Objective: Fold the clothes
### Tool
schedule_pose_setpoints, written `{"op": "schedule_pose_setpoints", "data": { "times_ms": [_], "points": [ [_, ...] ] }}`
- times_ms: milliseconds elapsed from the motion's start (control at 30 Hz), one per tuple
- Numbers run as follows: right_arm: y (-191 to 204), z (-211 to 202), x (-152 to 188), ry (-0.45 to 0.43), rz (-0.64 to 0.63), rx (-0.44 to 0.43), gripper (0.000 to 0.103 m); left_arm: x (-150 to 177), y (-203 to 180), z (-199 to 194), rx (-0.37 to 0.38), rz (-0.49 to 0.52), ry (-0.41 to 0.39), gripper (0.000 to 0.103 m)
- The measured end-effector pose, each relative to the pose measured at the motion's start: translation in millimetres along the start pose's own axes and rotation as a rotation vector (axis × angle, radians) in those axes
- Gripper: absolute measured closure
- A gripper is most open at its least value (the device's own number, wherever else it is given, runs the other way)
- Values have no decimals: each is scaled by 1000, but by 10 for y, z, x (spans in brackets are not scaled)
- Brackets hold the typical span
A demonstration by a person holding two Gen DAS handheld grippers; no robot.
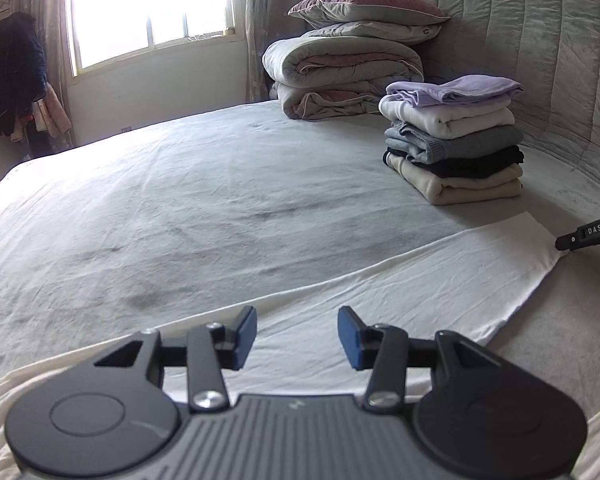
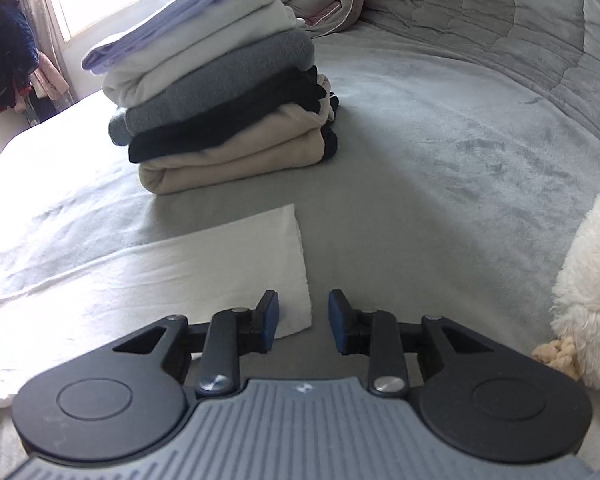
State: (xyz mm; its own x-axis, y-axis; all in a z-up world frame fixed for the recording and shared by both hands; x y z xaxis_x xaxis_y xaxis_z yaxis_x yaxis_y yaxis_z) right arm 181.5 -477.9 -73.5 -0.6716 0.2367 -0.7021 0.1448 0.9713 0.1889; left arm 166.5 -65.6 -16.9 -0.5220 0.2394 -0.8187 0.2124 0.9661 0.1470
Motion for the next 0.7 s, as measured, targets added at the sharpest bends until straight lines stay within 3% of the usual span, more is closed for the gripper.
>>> {"op": "schedule_pose_setpoints", "data": {
  "times_ms": [67,133,433,600,700],
  "points": [
    [7,-47,-3,13,-3,68,79,98,195,-56,-17,-29,8,57],
    [50,-136,-6,18,0,79,73,197,388,-107,-31,-64,15,57],
    [743,-475,68,-17,-39,-58,67,598,1136,-315,-78,-204,39,57],
    [1256,-536,167,-14,-60,-145,66,673,1196,-407,-39,-205,13,57],
    [1574,-551,254,-7,-83,-201,66,698,1061,-410,13,-145,-7,57]
  ]
}}
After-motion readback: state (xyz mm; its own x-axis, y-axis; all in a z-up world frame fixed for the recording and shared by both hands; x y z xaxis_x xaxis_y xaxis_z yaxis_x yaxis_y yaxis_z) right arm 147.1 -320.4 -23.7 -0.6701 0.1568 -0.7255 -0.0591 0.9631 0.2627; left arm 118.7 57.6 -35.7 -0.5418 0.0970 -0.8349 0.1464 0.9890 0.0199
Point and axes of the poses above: each gripper's, at about its wrist camera, not at the fingertips, and z roughly the way its jaws point, y to its left, x to its underside, the point moved 6 cm from there along z, roughly the way its jaws point, and after that the axes turned 6 degrees about -x, right-handed, at the moved point
